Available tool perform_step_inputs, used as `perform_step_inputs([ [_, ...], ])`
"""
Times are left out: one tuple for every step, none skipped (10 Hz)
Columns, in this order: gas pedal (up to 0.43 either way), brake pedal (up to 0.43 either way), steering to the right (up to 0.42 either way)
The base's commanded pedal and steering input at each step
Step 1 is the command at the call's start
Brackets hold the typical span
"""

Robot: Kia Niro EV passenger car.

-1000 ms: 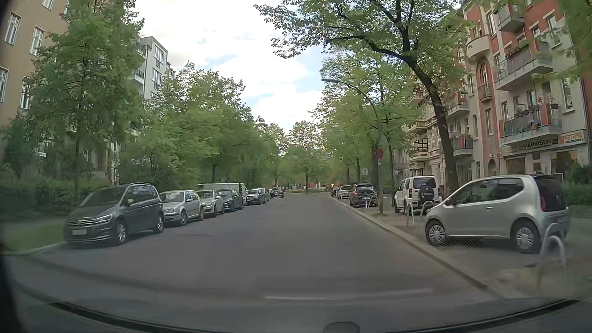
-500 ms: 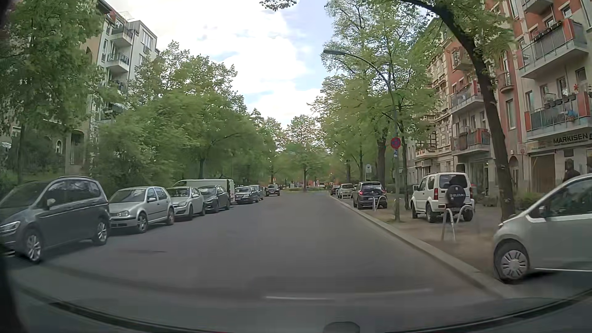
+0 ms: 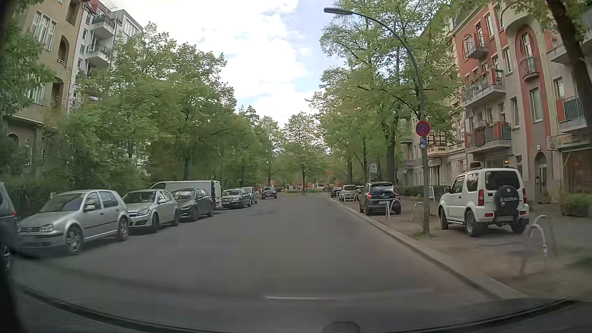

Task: Follow the waypoints while adhering to traffic rules and regulations

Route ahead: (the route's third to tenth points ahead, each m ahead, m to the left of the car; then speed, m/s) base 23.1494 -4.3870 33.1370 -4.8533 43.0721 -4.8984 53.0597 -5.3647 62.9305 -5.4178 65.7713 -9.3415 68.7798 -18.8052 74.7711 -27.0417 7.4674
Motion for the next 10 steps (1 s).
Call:
perform_step_inputs([
  [0.358,0.018,-0.001],
  [0.358,0.018,-0.001],
  [0.358,0.018,0.000],
  [0.358,0.018,0.000],
  [0.358,0.018,0.000],
  [0.358,0.018,0.000],
  [0.358,0.018,-0.003],
  [0.358,0.018,-0.004],
  [0.358,0.018,-0.004],
  [0.358,0.018,-0.003],
])
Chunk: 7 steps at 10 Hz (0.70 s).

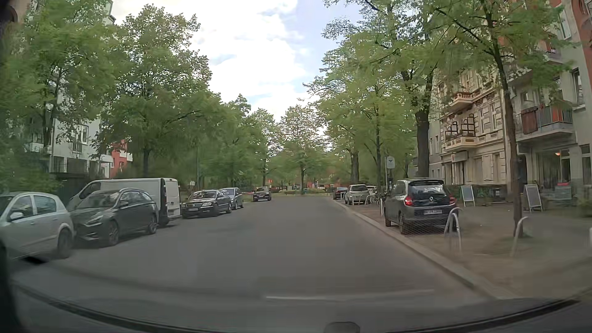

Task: Follow the waypoints while adhering to traffic rules and regulations

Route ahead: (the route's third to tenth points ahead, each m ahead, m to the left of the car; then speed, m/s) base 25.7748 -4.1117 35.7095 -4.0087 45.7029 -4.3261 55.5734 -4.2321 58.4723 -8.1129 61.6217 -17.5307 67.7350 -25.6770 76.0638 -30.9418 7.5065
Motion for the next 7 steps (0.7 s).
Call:
perform_step_inputs([
  [0.358,0.018,-0.003],
  [0.358,0.018,-0.003],
  [0.358,0.018,-0.003],
  [0.358,0.018,-0.003],
  [0.358,0.018,-0.003],
  [0.358,0.018,-0.003],
  [0.358,0.018,-0.003],
])
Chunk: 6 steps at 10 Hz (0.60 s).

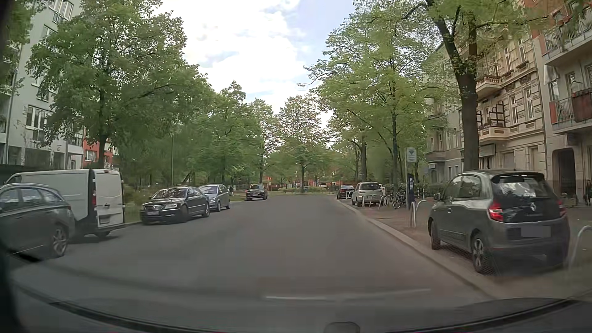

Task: Follow the waypoints while adhering to traffic rules and regulations

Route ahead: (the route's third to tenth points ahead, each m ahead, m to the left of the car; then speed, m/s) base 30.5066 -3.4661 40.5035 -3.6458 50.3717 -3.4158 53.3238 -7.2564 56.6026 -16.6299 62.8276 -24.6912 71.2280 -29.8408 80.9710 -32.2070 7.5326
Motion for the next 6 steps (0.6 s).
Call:
perform_step_inputs([
  [0.358,0.018,-0.003],
  [0.358,0.018,-0.003],
  [0.358,0.018,-0.003],
  [0.358,0.018,-0.003],
  [0.358,0.018,-0.003],
  [0.358,0.018,-0.003],
])
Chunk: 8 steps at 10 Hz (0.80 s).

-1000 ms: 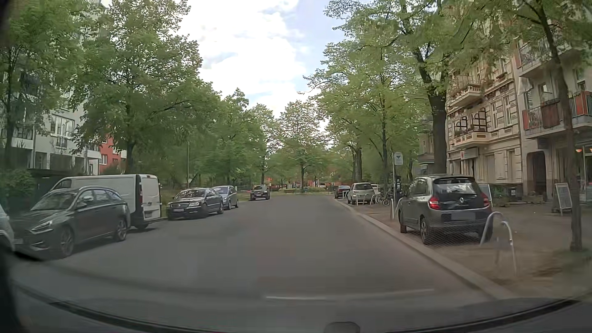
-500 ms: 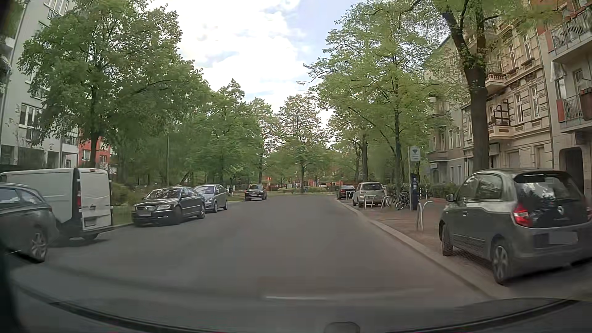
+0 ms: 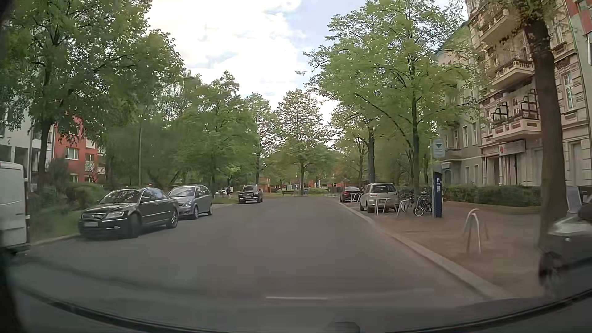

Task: Follow the waypoints while adhering to traffic rules and regulations

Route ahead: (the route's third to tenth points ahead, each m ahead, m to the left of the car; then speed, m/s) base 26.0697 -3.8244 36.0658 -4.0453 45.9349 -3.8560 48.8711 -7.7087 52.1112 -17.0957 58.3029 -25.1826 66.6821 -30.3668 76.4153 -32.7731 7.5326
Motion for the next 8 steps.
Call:
perform_step_inputs([
  [0.358,0.018,-0.003],
  [0.358,0.018,-0.003],
  [0.358,0.018,-0.003],
  [0.358,0.018,-0.003],
  [0.358,0.018,-0.003],
  [0.358,0.018,-0.003],
  [0.358,0.018,-0.003],
  [0.358,0.018,-0.003],
])
